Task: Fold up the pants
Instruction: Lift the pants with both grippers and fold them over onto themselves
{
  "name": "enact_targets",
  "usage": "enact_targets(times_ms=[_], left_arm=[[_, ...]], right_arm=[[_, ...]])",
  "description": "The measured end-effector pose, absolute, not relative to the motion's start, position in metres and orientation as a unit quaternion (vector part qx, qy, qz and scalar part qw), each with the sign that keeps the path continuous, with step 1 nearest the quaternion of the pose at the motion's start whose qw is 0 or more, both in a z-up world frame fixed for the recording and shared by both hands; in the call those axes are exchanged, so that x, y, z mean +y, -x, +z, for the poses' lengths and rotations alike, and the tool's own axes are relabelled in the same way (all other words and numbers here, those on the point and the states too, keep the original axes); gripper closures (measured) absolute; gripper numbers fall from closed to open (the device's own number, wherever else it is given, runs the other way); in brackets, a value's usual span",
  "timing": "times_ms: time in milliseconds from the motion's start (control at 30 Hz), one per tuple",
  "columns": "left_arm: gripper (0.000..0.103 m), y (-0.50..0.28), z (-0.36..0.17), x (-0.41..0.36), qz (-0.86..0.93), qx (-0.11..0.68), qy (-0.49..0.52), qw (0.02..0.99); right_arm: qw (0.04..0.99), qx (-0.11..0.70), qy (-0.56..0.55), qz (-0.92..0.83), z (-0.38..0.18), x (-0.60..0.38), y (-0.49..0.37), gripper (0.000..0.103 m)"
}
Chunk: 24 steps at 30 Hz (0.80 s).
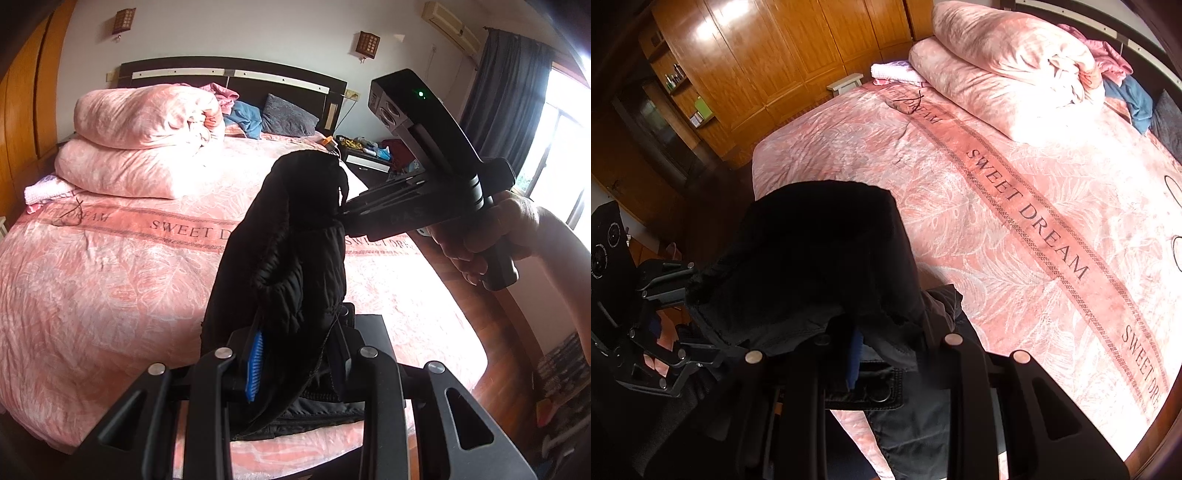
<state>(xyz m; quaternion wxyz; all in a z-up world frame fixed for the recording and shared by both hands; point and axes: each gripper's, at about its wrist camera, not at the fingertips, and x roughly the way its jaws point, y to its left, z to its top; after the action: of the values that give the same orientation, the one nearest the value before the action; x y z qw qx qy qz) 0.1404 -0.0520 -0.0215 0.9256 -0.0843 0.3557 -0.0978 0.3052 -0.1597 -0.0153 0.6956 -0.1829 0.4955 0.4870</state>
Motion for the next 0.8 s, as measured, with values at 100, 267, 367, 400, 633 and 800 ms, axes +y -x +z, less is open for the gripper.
enact_targets(times_ms=[100, 267, 367, 400, 633, 800], left_arm=[[0.074, -0.142, -0.023, -0.061, -0.103, 0.357, 0.075, 0.925], [0.074, -0.146, -0.026, -0.074, -0.111, 0.36, 0.061, 0.924], [0.074, -0.149, -0.028, -0.081, -0.116, 0.362, 0.053, 0.923], [0.074, -0.149, -0.029, -0.084, -0.118, 0.363, 0.05, 0.923], [0.074, -0.154, -0.035, -0.108, -0.133, 0.367, 0.024, 0.921], [0.074, -0.156, -0.04, -0.123, -0.141, 0.37, 0.009, 0.918]], right_arm=[[0.699, 0.497, 0.178, 0.483, -0.019, -0.168, -0.306, 0.08], [0.702, 0.5, 0.171, 0.477, -0.024, -0.179, -0.308, 0.08], [0.704, 0.499, 0.172, 0.475, -0.028, -0.185, -0.308, 0.08], [0.705, 0.497, 0.174, 0.474, -0.029, -0.187, -0.308, 0.08], [0.709, 0.501, 0.168, 0.467, -0.035, -0.203, -0.31, 0.08], [0.71, 0.502, 0.162, 0.466, -0.04, -0.216, -0.31, 0.08]])
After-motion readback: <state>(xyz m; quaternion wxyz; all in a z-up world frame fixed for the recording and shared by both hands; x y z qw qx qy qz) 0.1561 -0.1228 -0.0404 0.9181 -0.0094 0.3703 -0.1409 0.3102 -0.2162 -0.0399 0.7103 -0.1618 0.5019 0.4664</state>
